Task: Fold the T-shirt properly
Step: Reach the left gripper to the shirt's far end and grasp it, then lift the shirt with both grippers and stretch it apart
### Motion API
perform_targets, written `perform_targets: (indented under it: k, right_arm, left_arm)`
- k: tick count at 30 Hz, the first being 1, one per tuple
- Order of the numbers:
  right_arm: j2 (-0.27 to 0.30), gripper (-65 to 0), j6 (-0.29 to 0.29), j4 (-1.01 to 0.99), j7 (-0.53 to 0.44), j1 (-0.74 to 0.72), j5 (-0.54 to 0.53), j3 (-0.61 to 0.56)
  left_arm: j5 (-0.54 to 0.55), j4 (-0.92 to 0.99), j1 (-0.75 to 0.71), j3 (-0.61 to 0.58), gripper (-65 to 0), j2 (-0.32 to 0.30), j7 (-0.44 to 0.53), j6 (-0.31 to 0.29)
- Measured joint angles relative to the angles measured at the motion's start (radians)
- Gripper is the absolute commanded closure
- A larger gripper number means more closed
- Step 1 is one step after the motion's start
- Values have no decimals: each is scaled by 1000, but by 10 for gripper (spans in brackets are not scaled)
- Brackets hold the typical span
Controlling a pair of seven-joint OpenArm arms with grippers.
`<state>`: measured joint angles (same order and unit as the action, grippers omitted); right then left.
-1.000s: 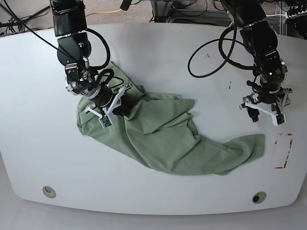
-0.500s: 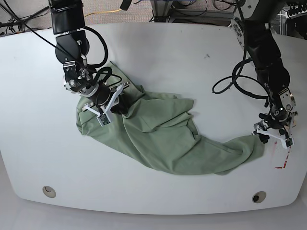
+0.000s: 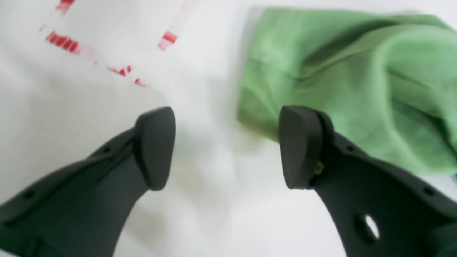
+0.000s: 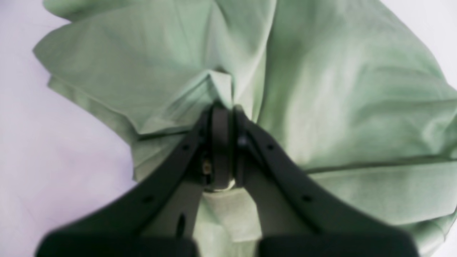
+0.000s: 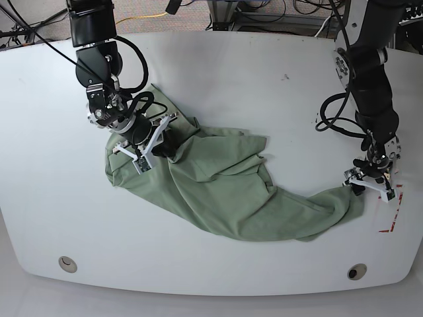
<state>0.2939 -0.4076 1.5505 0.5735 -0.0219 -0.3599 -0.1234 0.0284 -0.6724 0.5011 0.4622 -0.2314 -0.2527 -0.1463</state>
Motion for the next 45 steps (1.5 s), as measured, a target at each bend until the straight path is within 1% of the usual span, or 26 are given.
perform_targets:
  k: [4,8,13,14,15,16,18,19,20,22,25,28,31,32,35,38,43,45]
  right_arm:
    - [0,0,-1,1,0,0,-3,-1]
    - [0,0,-1,1,-1,0,-3,0]
    - [0,0,-1,1,-1,0,-4,0]
    - [0,0,-1,1,-1,0,-4,0]
    - [0,0,-1,1,-1,-1,-3,0]
    - [0,0,-1,1,-1,-1,-3,0]
    - [0,0,-1,1,-1,-1,-3,0]
    - [0,0,-1,1,-1,-1,-3,0]
    - [0,0,-1,1,-1,-1,-3,0]
    - [0,0,-1,1,-1,-1,-4,0]
    - [-1,0,-1,1,-1,0,-4,6]
    - [-11,0,-19,1,-1,3,-8,59]
    - [-9,0,-12,7,-2,6,-8,114]
    - [-3,0,-11,16,-1,11,-6,126]
    - [0,0,-13,61,-4,39,-12,178]
    - [-2,0,-15,94,6,64,-6,235]
    - [-1,0,-15,166,6,92,-3,335]
    - [1,0,-13,188,5,94,-4,360]
  left_arm:
    - [2,71,32,-2,-421,-3,60,-31]
    - [2,111,57,-3,-421,-2,67,-65]
    - [2,129,70,-1,-404,3,69,-102]
    - [2,129,70,-1,-376,4,71,-102]
    - [2,129,70,-1,-326,5,72,-102]
    - [2,129,70,-1,-265,5,71,-102]
    - [2,129,69,-2,-89,6,70,-102]
    - [2,130,67,-3,-33,7,70,-102]
    - [2,130,66,-3,0,7,69,-104]
    - [0,131,64,-4,0,7,68,-105]
    - [-2,131,63,-36,0,5,68,-105]
    - [-2,127,62,-40,0,9,69,-106]
    - [-4,84,45,-40,0,12,59,-119]
    - [-2,53,32,-40,0,13,63,-130]
    - [3,-68,-26,-41,0,12,19,-148]
    - [-4,-210,-86,-39,0,9,-71,-143]
    - [-3,-486,-187,-39,0,8,-146,-146]
    - [4,-592,-224,-39,0,7,-159,-174]
